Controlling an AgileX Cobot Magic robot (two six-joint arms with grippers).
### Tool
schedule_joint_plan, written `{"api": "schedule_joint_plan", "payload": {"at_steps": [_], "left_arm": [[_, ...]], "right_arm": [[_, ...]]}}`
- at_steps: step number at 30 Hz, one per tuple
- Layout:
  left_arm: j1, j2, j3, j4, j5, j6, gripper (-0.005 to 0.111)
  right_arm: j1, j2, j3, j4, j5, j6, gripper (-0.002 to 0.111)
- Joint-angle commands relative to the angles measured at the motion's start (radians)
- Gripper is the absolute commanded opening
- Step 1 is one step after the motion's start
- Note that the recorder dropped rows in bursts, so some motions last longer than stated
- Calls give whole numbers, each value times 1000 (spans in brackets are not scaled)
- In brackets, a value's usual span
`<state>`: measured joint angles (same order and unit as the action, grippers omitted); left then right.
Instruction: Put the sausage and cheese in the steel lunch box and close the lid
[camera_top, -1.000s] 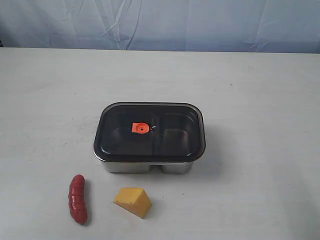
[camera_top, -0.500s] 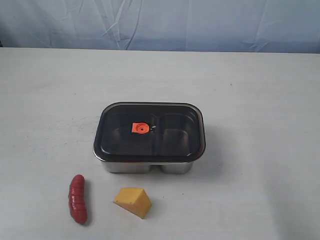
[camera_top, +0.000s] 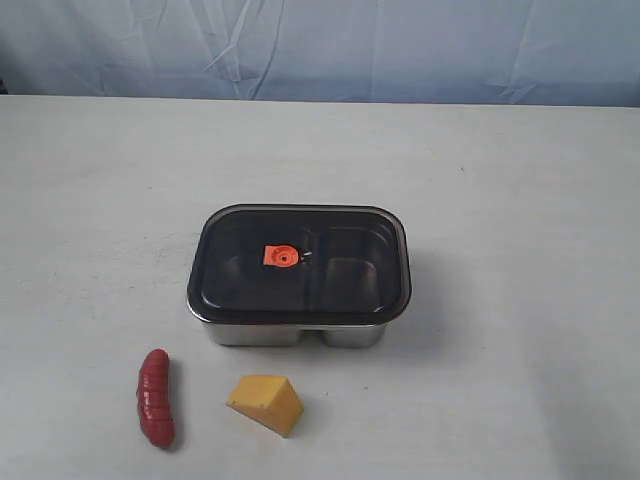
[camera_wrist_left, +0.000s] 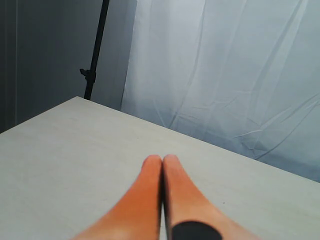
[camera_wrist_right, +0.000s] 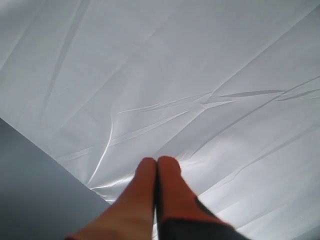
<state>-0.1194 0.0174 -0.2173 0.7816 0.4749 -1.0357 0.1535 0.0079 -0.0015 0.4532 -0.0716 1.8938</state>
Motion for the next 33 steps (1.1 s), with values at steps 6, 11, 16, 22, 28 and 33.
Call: {"api": "schedule_joint_plan", "payload": {"at_steps": [6,11,16,22,28,33], "left_arm": [[-7,-5,5,9,-4,-1,0],[-7,-5,5,9,-4,-1,0],[-7,-5,5,9,-4,-1,0],[-7,-5,5,9,-4,-1,0],[-7,-5,5,9,-4,-1,0],[-7,-5,5,9,-2,-1,0]], "right_arm": [[-2,-8,2,1,-19,-6,-1],[-2,-8,2,1,-19,-6,-1],[-2,-8,2,1,-19,-6,-1],[22,-8,2,-696,37,-577,-1],[39,-8,2,-785,-37,-577,-1],[116,140,-187,-1700,-188,-26,-1]]}}
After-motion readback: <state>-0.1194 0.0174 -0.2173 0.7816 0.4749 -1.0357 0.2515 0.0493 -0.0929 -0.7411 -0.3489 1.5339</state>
